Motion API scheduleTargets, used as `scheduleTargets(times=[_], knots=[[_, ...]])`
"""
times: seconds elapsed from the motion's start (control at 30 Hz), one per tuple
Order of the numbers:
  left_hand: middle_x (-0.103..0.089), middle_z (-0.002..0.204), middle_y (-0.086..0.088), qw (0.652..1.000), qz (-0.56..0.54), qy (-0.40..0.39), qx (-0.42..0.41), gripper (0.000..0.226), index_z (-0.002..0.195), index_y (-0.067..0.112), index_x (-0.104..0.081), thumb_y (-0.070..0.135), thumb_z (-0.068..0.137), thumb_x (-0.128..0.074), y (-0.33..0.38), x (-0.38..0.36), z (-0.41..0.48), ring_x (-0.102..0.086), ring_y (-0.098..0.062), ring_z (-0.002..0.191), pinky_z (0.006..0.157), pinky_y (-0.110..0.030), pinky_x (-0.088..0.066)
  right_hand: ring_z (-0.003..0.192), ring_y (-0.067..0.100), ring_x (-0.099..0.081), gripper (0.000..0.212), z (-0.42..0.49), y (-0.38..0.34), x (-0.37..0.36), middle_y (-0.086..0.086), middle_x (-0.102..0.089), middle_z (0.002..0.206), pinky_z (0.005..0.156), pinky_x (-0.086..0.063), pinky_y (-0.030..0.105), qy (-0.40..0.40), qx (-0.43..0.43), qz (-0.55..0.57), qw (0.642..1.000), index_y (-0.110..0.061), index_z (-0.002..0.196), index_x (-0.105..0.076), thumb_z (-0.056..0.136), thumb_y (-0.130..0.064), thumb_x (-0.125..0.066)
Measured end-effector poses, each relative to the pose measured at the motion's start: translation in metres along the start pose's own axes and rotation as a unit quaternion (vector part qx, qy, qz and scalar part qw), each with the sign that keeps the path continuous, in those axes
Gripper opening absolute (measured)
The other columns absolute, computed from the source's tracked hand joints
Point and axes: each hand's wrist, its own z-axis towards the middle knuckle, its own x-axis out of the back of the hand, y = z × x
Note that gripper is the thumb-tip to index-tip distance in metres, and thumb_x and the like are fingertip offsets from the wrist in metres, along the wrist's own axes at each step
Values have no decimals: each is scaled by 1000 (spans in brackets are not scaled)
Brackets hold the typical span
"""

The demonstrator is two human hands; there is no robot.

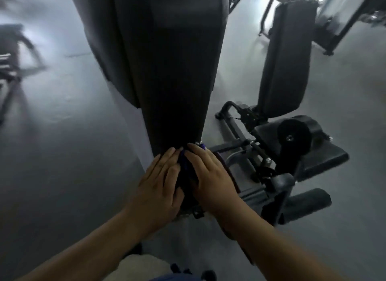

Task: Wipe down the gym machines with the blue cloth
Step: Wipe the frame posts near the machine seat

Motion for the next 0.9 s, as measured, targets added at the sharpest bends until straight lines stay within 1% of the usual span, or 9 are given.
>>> scheduleTargets(times=[0.07,0.17,0.27,0.4,0.57,0.63,0.73,0.8,0.9], knots=[[-29,178,-10,999,-4,20,50,57,160,2,-46,25,108,-50,17,-3,0,-18,-24,169,133,-54,-31,148,31,-51,48,0,18,11,11,-51,163,125,-40,39,-10,25,7,1000,-7,153,-57,109,-26,-57],[-25,180,-8,995,9,16,102,59,165,4,-40,29,111,-44,33,-3,-1,-15,-21,169,135,-48,-25,151,31,-48,53,-1,8,15,10,-46,167,125,-41,43,-18,-35,46,998,-9,157,-53,107,-27,-55],[-25,180,-12,992,34,19,116,63,167,1,-33,27,110,-39,42,-5,-2,-15,-24,169,134,-49,-28,155,33,-40,57,-4,4,15,12,-44,168,129,-35,46,-58,18,57,997,-8,159,-51,107,-32,-52],[-20,182,-5,987,31,19,159,65,171,8,-29,36,114,-41,49,-8,0,-12,-20,170,134,-50,-27,146,26,-53,57,4,29,30,1,-40,171,115,-52,40,-54,-18,65,996,-16,161,-48,106,-26,-59],[-14,183,-5,984,72,-9,161,70,174,9,-17,35,111,-33,49,-12,1,-8,-21,170,133,-54,-28,156,30,-41,59,-7,2,20,4,-34,173,126,-40,41,-69,-27,92,993,-16,162,-44,106,-28,-54],[-13,183,-3,982,77,-10,172,69,175,11,-18,40,113,-31,50,-13,1,-7,-19,170,135,-52,-25,146,25,-52,55,0,16,28,1,-41,168,118,-49,37,-60,-14,98,993,-15,159,-49,107,-24,-59],[-12,184,-1,981,85,-14,176,69,175,16,-18,47,115,-30,52,-12,3,-7,-17,170,136,-49,-19,131,15,-61,49,14,25,33,-6,-50,158,105,-57,32,-14,-82,140,987,-16,154,-54,106,-19,-65],[-12,184,1,980,86,-13,179,69,175,18,-18,48,114,-31,53,-12,5,-6,-16,170,137,-48,-18,132,10,-59,51,13,21,30,-9,-47,160,107,-53,25,-4,-119,185,975,-17,156,-52,106,-18,-65],[-11,184,2,979,84,-20,187,70,175,20,-17,46,112,-33,53,-12,5,-5,-16,170,136,-50,-18,151,11,-44,58,-18,16,22,-9,-31,173,119,-41,20,-31,-79,189,978,-18,160,-49,105,-16,-65]])
